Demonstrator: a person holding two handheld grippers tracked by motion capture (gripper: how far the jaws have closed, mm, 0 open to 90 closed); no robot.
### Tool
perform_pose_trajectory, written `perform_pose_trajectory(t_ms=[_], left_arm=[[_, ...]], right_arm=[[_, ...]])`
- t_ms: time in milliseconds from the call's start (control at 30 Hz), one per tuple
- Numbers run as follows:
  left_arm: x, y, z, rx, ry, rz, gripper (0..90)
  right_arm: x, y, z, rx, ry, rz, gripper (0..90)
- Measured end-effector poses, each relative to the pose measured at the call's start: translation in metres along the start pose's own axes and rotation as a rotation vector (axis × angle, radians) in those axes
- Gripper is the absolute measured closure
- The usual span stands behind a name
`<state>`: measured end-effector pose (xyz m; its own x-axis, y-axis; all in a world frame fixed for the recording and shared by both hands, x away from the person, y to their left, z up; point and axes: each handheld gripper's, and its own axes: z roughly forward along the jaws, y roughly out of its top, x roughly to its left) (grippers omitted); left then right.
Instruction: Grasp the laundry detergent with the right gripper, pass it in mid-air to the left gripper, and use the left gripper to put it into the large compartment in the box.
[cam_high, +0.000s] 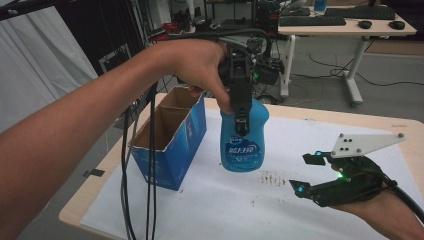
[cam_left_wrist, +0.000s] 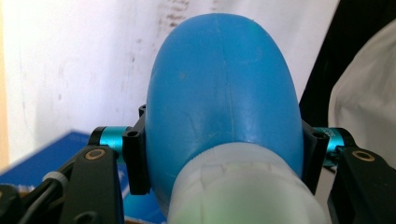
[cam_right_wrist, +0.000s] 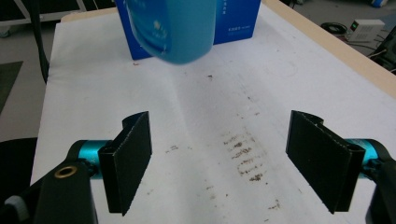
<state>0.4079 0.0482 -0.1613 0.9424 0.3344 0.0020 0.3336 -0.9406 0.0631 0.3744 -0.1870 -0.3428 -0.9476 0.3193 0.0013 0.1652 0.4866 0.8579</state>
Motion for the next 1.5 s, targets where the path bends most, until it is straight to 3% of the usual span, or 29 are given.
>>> perform_pose_trajectory(t_ms=[167, 333, 367, 467, 667, 867, 1033, 1100, 1133, 1300, 1500], left_arm=[[0.01, -0.013, -0.011, -0.037, 0.022, -0.138, 38.1], [0.017, -0.027, -0.02, -0.051, 0.046, -0.235, 38.1], [0.019, -0.031, -0.022, -0.057, 0.047, -0.281, 38.1], [0.022, -0.041, -0.029, -0.066, 0.078, -0.324, 38.1], [0.026, -0.062, -0.041, -0.08, 0.089, -0.39, 38.1], [0.027, -0.079, -0.053, -0.091, 0.082, -0.423, 38.2], [0.028, -0.088, -0.06, -0.106, 0.091, -0.451, 38.1], [0.028, -0.09, -0.061, -0.102, 0.091, -0.457, 38.2], [0.028, -0.095, -0.064, -0.106, 0.097, -0.472, 38.1], [0.029, -0.106, -0.072, -0.122, 0.108, -0.508, 38.2], [0.032, -0.119, -0.08, -0.119, 0.124, -0.543, 38.1]], right_arm=[[-0.002, -0.001, 0.0, 0.011, -0.009, 0.01, 22.1], [-0.004, -0.003, 0.0, 0.028, -0.021, 0.015, 22.1], [-0.005, -0.004, 0.0, 0.034, -0.027, 0.018, 22.1], [-0.008, -0.006, -0.001, 0.045, -0.041, 0.031, 22.1], [-0.012, -0.009, -0.003, 0.086, -0.067, 0.04, 22.1], [-0.017, -0.013, -0.008, 0.152, -0.092, 0.053, 22.1], [-0.021, -0.015, -0.01, 0.272, -0.076, 0.069, 22.1], [-0.021, -0.016, -0.01, 0.285, -0.074, 0.068, 22.1], [-0.022, -0.018, -0.01, 0.334, -0.058, 0.077, 22.1], [-0.02, -0.022, -0.011, 0.42, -0.07, 0.062, 22.1], [-0.022, -0.02, -0.016, 0.441, -0.081, 0.052, 22.1]])
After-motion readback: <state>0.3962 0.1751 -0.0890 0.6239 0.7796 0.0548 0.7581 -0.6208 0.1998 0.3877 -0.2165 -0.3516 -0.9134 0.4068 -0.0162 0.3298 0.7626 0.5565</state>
